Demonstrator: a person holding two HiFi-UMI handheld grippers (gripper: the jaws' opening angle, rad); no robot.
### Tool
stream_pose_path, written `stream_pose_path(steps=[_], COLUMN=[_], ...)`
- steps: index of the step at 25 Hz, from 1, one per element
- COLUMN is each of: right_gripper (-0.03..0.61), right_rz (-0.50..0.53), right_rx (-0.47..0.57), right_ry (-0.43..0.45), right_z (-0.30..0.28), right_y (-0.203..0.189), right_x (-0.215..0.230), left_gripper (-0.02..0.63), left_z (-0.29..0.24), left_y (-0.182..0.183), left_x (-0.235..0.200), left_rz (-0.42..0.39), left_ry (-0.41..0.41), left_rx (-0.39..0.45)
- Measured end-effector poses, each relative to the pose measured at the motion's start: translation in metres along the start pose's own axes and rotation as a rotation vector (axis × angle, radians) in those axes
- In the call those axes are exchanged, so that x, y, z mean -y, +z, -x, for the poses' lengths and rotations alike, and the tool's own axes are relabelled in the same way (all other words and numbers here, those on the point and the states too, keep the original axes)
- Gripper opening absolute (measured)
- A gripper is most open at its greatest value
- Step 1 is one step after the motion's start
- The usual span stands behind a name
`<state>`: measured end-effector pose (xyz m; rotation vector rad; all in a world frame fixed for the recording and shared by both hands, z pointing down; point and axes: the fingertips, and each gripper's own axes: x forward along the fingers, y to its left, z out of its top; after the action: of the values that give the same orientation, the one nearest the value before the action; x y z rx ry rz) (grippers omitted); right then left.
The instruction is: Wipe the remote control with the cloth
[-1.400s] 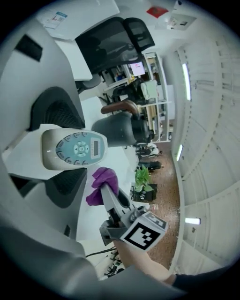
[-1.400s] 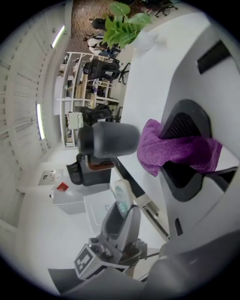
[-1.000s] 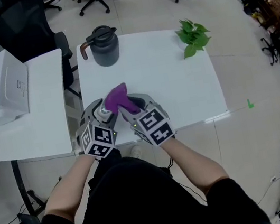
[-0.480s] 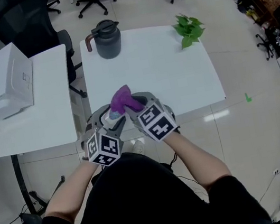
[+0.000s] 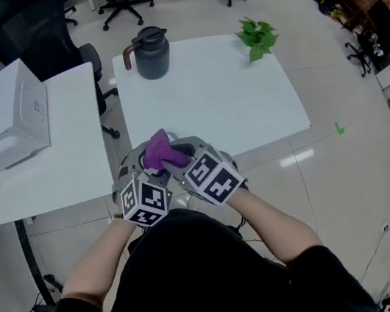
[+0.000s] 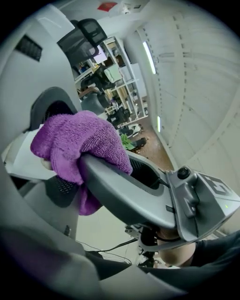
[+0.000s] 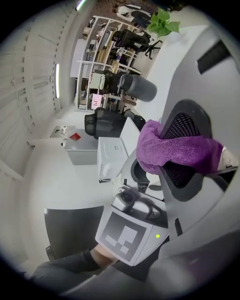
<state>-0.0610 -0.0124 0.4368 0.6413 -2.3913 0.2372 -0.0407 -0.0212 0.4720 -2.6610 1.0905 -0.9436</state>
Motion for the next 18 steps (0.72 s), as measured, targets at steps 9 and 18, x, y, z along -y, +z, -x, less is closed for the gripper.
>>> stream_pose_path(steps=[9, 18], right_gripper=[0.137, 0.137], right_rz=[-0.091, -0.118], right_rx=[-0.03, 0.058], right_ry=[-0.198, -0.216], right_z=[0.02, 0.033], right_y=[-0.025, -0.01], right_x=[0.069, 0.068], left_gripper=[0.258, 0.258], left_z=[0.008, -0.004], left_y=[-0.001, -0.016], left_x=[0.013, 0.001], left_rz=[0.006, 0.184], left_ry=[-0.031, -0.037], left_rx=[0.02, -0.007])
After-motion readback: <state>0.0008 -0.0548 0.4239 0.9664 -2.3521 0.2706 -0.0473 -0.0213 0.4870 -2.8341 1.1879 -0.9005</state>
